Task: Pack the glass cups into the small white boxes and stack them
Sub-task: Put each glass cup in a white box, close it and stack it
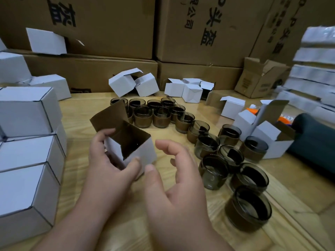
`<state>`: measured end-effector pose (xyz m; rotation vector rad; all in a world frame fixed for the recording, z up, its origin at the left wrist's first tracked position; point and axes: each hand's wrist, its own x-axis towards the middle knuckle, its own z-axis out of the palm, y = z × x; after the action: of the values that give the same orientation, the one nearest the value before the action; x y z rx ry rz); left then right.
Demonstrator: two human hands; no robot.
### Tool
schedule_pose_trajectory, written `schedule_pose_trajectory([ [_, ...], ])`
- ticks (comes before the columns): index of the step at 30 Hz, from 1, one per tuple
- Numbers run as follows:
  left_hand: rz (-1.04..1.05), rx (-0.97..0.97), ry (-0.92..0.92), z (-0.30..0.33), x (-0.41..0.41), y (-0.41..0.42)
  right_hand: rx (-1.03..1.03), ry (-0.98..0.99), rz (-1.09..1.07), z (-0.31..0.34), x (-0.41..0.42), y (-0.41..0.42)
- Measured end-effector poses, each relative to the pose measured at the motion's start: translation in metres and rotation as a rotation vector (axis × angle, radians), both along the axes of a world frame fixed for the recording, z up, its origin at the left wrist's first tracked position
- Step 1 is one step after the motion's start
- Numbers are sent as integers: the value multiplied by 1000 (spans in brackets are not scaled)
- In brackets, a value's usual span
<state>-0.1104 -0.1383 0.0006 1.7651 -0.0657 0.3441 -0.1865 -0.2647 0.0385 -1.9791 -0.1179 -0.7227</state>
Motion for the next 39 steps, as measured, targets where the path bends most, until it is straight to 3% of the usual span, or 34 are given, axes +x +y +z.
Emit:
schedule_pose_trajectory([
  [6,-1,20,-5,-7,5,2,-283,-270,-205,20,-48,-54],
  [13,-30,1,-83,-14,9,1,-311,52,-498,-4,-79,-104],
  [19,-44,-34,-67,-12,8,0,-422,102,-426,-23,-80,-104],
  [22,-46,-54,-44,-9,6,-1,-492,216,-272,-32,-80,-103],
  [28,-50,-46,-35,-11,7,0,-387,253,-2,-45,-67,-84],
  [35,-103,-38,-75,-9,6,-2,170,13,238,8,4,-15],
  [39,-82,-14,-154,-1,2,-4,255,-74,312,21,48,15],
])
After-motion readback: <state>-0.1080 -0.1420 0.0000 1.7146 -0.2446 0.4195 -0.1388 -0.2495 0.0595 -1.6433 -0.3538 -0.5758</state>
